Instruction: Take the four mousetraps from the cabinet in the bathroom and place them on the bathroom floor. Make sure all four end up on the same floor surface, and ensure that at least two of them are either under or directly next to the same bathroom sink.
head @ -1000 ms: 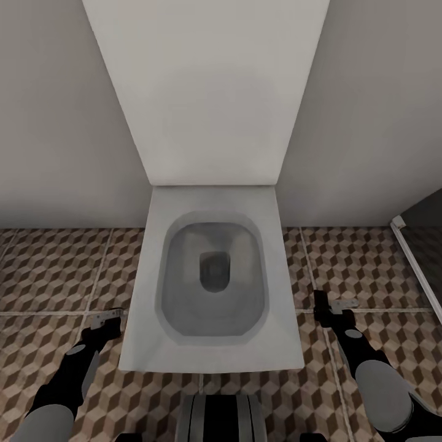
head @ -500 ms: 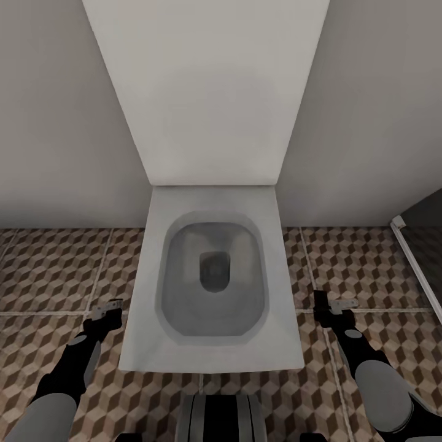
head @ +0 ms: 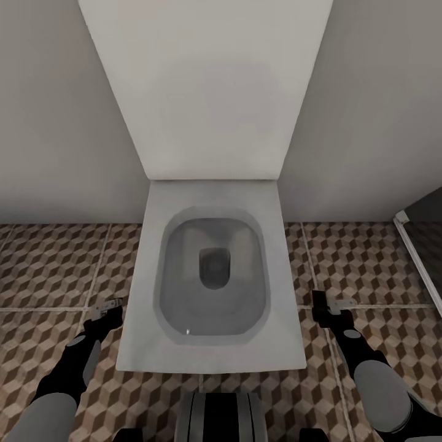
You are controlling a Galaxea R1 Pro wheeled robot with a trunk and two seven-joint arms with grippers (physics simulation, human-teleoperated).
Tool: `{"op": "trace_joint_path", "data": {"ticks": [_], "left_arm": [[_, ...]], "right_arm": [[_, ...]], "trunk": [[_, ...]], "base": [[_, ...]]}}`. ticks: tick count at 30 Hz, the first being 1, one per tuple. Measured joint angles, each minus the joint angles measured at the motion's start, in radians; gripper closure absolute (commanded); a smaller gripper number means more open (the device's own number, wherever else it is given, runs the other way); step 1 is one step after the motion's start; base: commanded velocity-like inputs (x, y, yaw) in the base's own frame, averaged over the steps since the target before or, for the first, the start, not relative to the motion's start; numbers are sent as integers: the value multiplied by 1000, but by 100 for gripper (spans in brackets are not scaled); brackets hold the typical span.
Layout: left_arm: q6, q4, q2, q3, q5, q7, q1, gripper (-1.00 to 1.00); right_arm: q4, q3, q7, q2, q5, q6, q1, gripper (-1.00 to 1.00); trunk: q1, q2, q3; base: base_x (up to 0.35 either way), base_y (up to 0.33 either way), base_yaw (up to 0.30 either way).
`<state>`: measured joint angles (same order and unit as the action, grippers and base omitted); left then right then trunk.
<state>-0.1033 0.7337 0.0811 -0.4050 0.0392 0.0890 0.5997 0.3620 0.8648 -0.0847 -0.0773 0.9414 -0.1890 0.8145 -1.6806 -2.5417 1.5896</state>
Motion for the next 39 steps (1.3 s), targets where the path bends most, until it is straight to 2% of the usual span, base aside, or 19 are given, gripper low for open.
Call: {"op": "trace_joint_path", "data": {"ticks": [24, 27, 32, 36, 39], "left_arm": [[1, -1, -8, 3, 1, 0, 0, 100], [1, -1, -9, 4, 1, 0, 0, 100], [1, -2, -13, 5, 1, 0, 0, 100], [1, -2, -13, 5, 1, 0, 0, 100], [1, -2, -14, 5, 1, 0, 0, 100]], "right_arm": [[0, -2, -4, 1, -1, -1, 0, 100], [0, -2, -27, 1, -1, -2, 0, 100], [0, 3, -118, -1, -1, -2, 0, 100], [0, 3, -132, -1, 0, -2, 0, 100], [0, 3, -134, -1, -1, -2, 0, 100]], "trunk": [[0, 0, 0], [0, 0, 0], [0, 0, 0], [-2, -1, 15], [-2, -1, 16]], "base": [[0, 0, 0], [0, 0, 0], [0, 0, 0], [0, 0, 0], [0, 0, 0]]}}
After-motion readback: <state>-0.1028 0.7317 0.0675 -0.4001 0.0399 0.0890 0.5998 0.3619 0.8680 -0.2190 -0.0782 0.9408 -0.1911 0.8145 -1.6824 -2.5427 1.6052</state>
